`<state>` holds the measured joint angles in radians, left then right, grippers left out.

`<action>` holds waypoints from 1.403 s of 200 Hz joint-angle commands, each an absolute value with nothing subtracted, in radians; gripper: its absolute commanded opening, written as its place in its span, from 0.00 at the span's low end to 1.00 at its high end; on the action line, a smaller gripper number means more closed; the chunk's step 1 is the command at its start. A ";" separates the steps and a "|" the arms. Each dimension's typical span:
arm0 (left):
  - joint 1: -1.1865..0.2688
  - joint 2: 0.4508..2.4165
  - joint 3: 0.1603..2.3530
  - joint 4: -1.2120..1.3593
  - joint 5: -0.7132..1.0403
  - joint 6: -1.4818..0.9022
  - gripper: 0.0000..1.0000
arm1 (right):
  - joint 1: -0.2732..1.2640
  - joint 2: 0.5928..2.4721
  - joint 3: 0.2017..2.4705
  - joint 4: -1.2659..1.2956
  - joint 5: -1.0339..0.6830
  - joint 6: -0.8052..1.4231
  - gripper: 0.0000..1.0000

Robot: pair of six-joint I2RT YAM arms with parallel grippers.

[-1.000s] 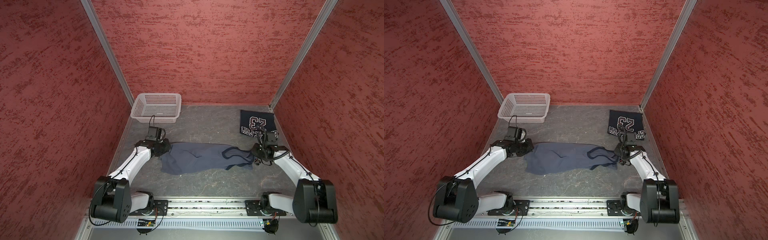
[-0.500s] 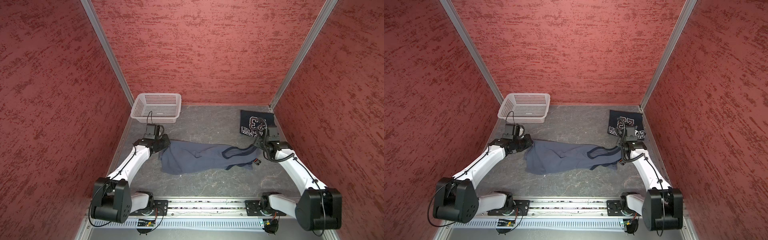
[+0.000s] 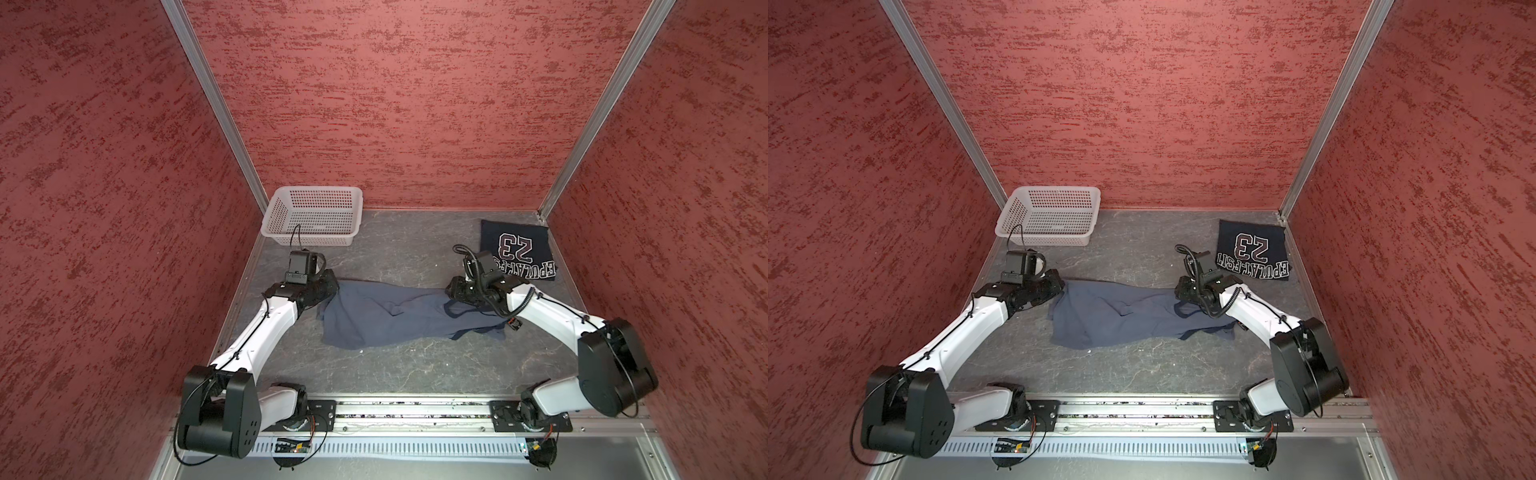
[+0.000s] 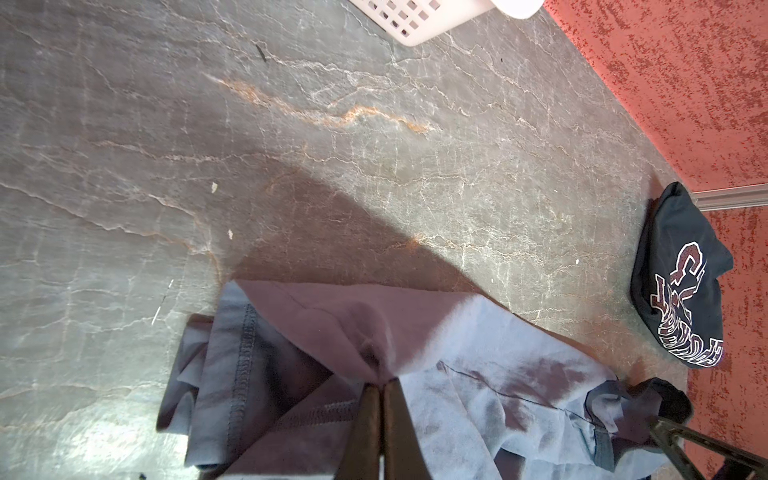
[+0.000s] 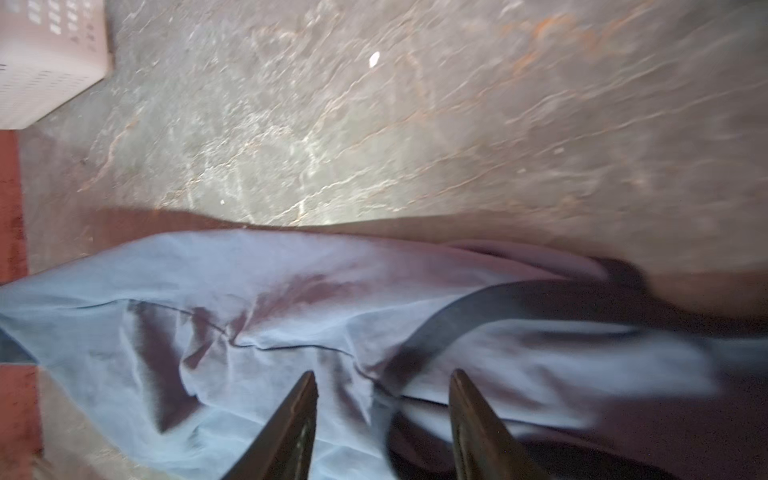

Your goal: Fold and stack the tank tops

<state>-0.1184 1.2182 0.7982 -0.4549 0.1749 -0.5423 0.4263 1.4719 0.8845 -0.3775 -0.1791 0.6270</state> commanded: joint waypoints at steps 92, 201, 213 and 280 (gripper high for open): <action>-0.109 1.200 0.784 -0.424 0.166 -0.540 0.00 | 0.509 1.555 0.834 -0.279 -0.177 0.763 0.30; -0.045 0.756 0.926 -0.588 0.205 -0.483 0.00 | 0.509 0.930 0.957 -0.479 0.161 0.594 0.00; -0.043 0.700 0.983 -0.617 0.219 -0.473 0.00 | 0.509 0.870 0.996 -0.497 0.165 0.568 0.00; -0.040 0.530 1.332 -0.685 0.354 -0.395 0.00 | 0.509 0.707 1.303 -0.574 0.015 0.454 0.00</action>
